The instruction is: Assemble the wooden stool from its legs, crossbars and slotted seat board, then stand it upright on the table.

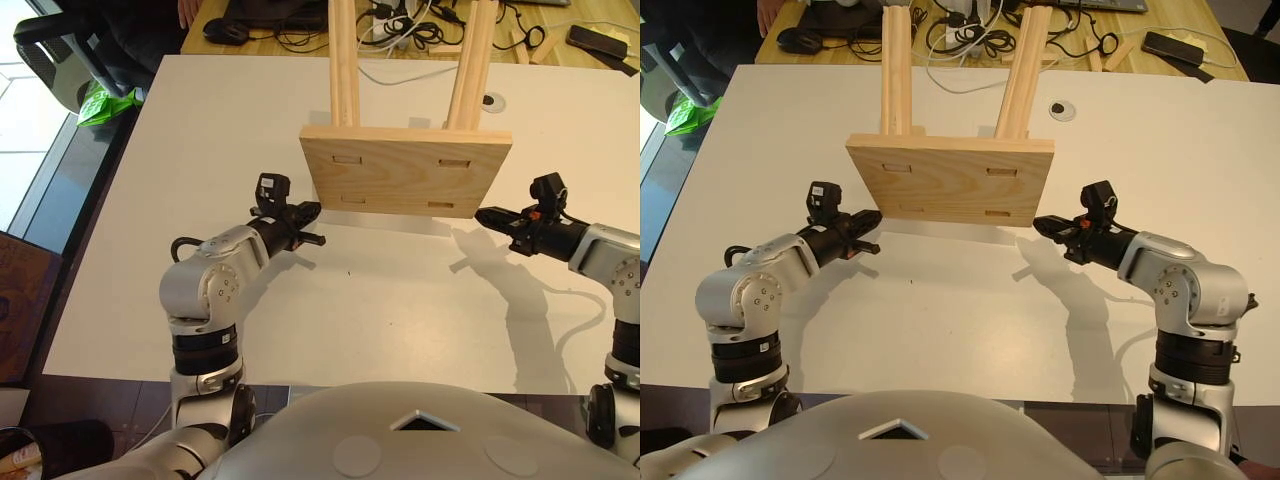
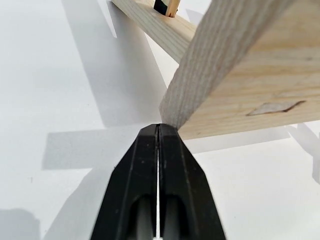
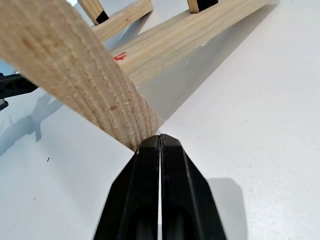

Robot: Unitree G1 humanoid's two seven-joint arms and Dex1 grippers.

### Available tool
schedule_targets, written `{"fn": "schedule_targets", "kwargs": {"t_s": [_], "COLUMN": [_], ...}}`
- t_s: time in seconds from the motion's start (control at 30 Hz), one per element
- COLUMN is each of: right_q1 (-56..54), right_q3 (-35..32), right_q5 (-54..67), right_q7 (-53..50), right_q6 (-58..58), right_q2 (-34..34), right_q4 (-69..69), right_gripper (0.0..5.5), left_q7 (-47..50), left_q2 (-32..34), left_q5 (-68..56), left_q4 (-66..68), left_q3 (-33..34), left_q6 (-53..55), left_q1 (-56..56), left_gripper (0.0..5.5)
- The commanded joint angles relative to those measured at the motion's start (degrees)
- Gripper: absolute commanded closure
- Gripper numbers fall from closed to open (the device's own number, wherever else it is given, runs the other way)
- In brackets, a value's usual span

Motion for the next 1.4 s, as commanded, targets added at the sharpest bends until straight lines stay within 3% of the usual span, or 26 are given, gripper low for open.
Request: {"fn": "schedule_targets", "kwargs": {"t_s": [0.03, 1.4], "right_q1": [-2.0, -2.5], "right_q3": [1.9, -1.8], "right_q5": [8.8, 18.0], "right_q7": [6.0, 6.7], "right_q6": [-0.4, 1.3], "right_q2": [4.1, 3.3], "right_q4": [-4.5, -7.9], "right_gripper": [5.5, 5.5], "left_q7": [-6.0, -7.1], "left_q2": [-4.4, -2.6], "left_q5": [-9.3, -24.6], "left_q4": [-2.9, -3.9], "left_q3": [-2.1, 4.6], "left_q6": [0.5, -2.6], "left_q1": [-3.4, -4.4], "left_gripper": [5.47, 5.47]}}
